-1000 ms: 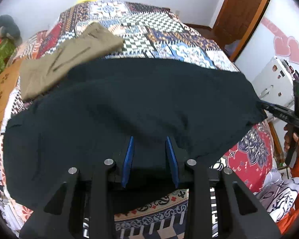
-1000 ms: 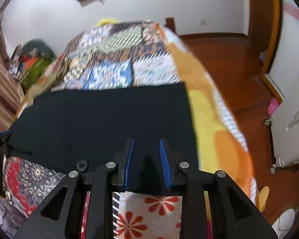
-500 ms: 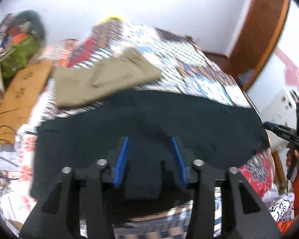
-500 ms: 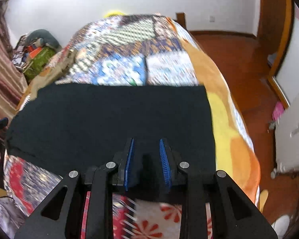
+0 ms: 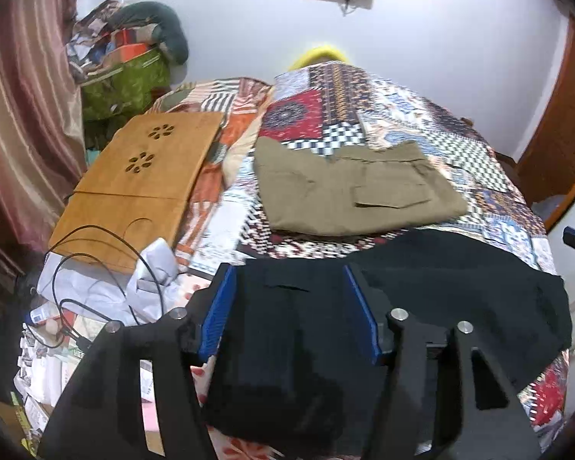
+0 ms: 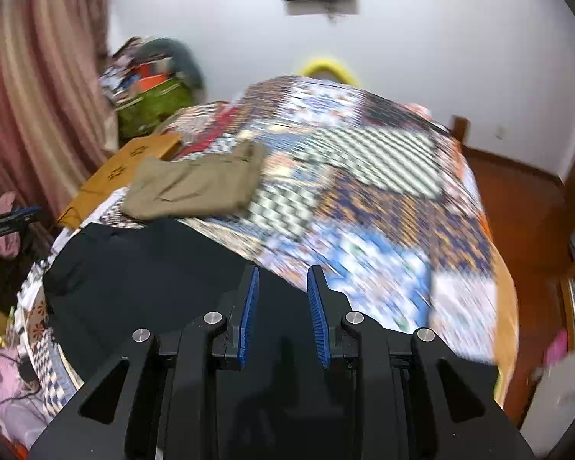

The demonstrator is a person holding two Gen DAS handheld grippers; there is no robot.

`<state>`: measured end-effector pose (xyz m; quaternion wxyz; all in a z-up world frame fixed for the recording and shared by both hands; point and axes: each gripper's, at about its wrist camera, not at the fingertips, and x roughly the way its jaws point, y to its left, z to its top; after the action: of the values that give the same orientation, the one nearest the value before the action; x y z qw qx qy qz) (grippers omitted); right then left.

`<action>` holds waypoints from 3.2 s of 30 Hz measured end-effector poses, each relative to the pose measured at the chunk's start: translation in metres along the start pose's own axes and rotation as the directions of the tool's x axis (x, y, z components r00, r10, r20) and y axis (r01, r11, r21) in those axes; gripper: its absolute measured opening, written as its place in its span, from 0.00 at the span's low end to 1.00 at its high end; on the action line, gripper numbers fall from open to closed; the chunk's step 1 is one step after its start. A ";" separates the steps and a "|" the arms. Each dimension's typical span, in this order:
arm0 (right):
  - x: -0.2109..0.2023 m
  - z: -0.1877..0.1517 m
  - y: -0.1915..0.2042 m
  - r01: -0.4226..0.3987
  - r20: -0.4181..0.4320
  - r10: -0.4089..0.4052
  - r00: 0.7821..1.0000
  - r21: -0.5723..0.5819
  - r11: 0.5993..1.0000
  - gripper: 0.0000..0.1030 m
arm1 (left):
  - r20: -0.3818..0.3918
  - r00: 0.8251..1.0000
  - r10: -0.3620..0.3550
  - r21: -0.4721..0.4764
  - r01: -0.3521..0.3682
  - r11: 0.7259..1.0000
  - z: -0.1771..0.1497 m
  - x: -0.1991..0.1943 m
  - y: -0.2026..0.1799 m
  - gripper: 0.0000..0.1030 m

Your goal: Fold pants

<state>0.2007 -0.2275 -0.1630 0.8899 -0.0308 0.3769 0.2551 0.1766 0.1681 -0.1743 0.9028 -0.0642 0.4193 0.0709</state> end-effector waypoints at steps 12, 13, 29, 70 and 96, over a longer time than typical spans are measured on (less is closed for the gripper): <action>0.106 0.044 0.072 -0.113 -0.142 0.082 0.986 -0.224 0.968 0.31 | -0.182 0.982 -0.048 -0.055 0.039 0.998 -0.004 0.101 0.032 0.57; 0.114 0.046 0.076 -0.125 -0.159 0.089 0.983 -0.232 0.965 0.31 | -0.202 0.977 -0.061 -0.072 0.047 0.996 -0.005 0.109 0.034 0.58; 0.197 0.045 0.133 -0.291 -0.380 0.157 0.912 -0.327 0.899 0.31 | -0.209 0.953 -0.217 -0.207 0.174 0.963 -0.015 0.134 0.045 0.46; 0.048 0.012 0.155 -0.254 -0.206 0.186 0.961 -0.386 0.887 0.27 | -0.100 0.994 -0.053 -0.044 0.049 0.998 -0.064 -0.004 0.025 0.61; 0.054 -0.064 0.170 -0.307 -0.321 0.201 0.926 -0.327 0.893 0.34 | -0.172 0.980 -0.101 -0.243 0.057 0.968 -0.109 0.023 0.031 0.45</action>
<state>0.1092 -0.0720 -0.2226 0.7643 -0.1842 0.4438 0.4301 0.1040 0.1811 -0.2640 0.8484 -0.1945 0.4861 0.0783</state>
